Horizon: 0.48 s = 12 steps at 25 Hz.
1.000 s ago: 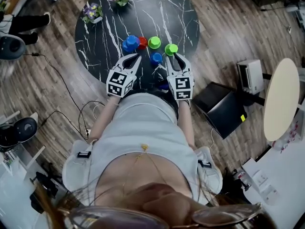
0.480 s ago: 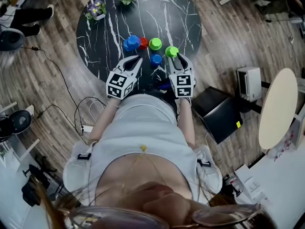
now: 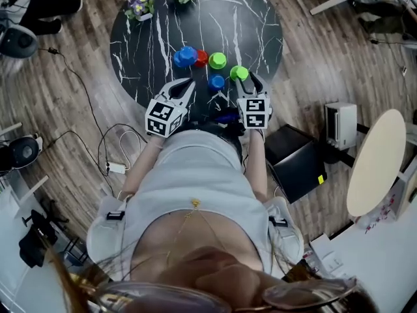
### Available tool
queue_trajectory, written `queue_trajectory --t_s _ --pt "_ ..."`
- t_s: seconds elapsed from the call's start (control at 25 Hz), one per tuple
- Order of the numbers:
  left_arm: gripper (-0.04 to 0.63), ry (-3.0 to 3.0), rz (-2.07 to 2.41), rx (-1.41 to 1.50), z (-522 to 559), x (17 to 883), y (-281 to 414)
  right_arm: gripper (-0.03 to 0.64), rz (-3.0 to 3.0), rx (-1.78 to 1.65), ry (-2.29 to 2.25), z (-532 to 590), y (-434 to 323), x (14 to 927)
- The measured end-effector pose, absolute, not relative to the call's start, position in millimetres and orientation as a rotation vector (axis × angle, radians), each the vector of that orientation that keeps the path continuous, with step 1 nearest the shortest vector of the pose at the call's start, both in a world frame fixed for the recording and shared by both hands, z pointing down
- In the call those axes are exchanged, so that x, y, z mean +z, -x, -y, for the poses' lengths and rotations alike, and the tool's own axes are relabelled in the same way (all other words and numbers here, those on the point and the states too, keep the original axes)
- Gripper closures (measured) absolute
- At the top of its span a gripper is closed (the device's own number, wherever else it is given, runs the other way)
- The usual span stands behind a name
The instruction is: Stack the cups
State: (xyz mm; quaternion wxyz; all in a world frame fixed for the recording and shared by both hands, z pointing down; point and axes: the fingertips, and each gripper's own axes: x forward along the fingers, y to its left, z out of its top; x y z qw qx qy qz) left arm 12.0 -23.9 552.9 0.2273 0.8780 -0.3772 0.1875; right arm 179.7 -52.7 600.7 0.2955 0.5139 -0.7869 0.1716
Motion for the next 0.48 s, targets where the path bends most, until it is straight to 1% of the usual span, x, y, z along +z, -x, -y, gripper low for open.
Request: queue_trajectory --t_s 0.16,0.48 --pt "0.557 -2.399 1.066 0.519 21 554 -9 0.400 2.081 0.457 -1.341 56 -186 610" --pt "0.557 -2.362 1.101 0.528 15 557 -5 0.387 2.046 0.457 -1.249 58 -187 634"
